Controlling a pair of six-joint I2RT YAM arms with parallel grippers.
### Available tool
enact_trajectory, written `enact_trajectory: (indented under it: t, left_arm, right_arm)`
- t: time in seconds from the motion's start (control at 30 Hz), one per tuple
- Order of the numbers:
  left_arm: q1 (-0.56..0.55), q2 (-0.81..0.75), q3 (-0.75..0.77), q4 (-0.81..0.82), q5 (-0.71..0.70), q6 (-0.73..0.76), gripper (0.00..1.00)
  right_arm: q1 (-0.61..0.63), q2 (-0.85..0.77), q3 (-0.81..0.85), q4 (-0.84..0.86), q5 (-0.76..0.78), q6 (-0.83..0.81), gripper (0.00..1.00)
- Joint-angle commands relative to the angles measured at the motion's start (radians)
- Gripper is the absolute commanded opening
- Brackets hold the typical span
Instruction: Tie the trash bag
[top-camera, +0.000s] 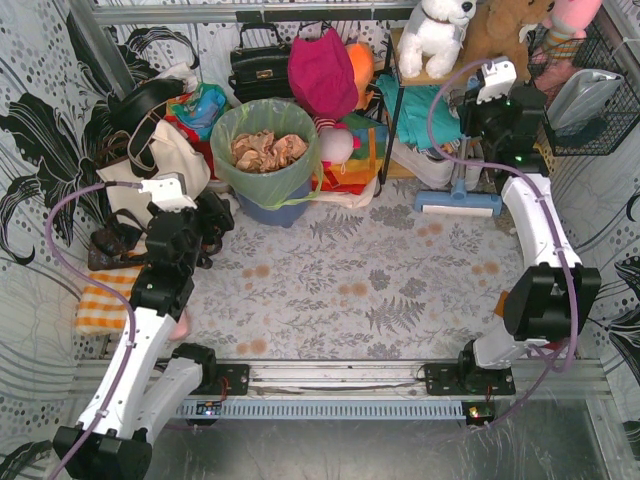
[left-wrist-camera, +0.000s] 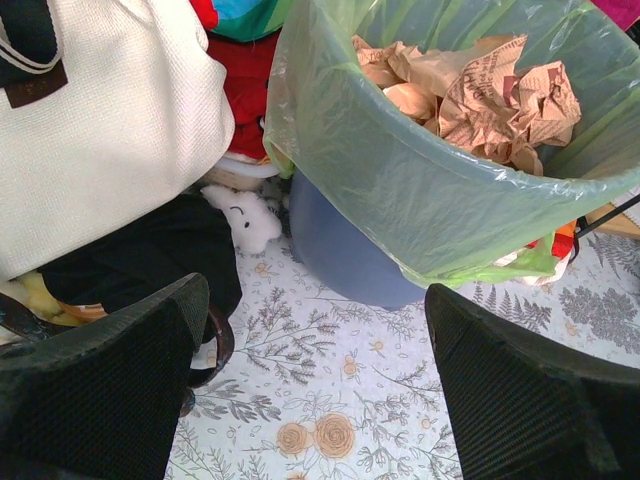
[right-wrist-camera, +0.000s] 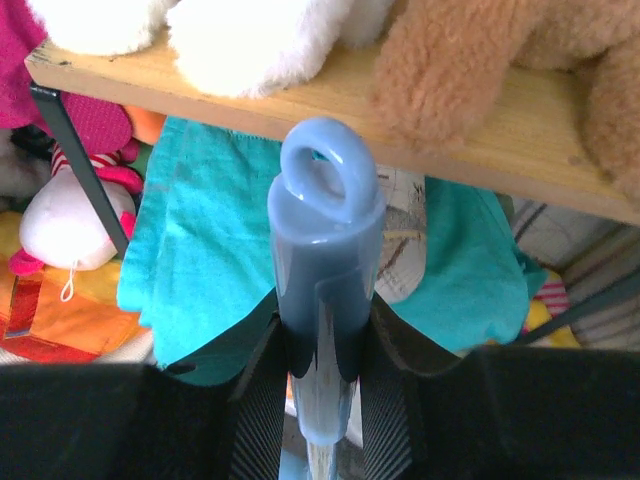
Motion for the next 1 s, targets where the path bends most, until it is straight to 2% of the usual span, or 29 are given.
enact_trajectory:
  t: [0.0, 0.07, 0.27, 0.5, 0.67, 0.87, 0.97]
  left_arm:
    - [0.008, 0.011, -0.007, 0.057, 0.019, 0.011, 0.98]
    - [0.007, 0.01, -0.007, 0.056, 0.025, 0.011, 0.98]
    - [0.009, 0.017, -0.005, 0.06, 0.034, 0.013, 0.98]
    - [0.008, 0.017, -0.005, 0.061, 0.031, 0.014, 0.98]
    - [0.009, 0.012, -0.006, 0.061, 0.028, 0.016, 0.98]
    - [0.009, 0.005, -0.007, 0.06, 0.022, 0.016, 0.98]
    - [0.008, 0.003, -0.007, 0.058, 0.015, 0.012, 0.98]
  right_arm:
    - [-0.029, 0.052, 0.053, 0.114, -0.258, -0.041, 0.03]
    - [-0.033, 0.078, 0.063, 0.103, -0.288, -0.066, 0.07]
    - [-0.033, 0.11, 0.063, 0.128, -0.194, -0.063, 0.4]
    - [-0.033, 0.075, 0.011, 0.207, 0.0, -0.058, 0.55]
    - [-0.032, 0.035, 0.004, 0.244, 0.079, -0.058, 0.7]
    - [-0.031, -0.034, 0.027, 0.229, 0.128, -0.013, 0.81]
    - [-0.031, -0.061, 0.075, 0.13, 0.062, 0.038, 0.83]
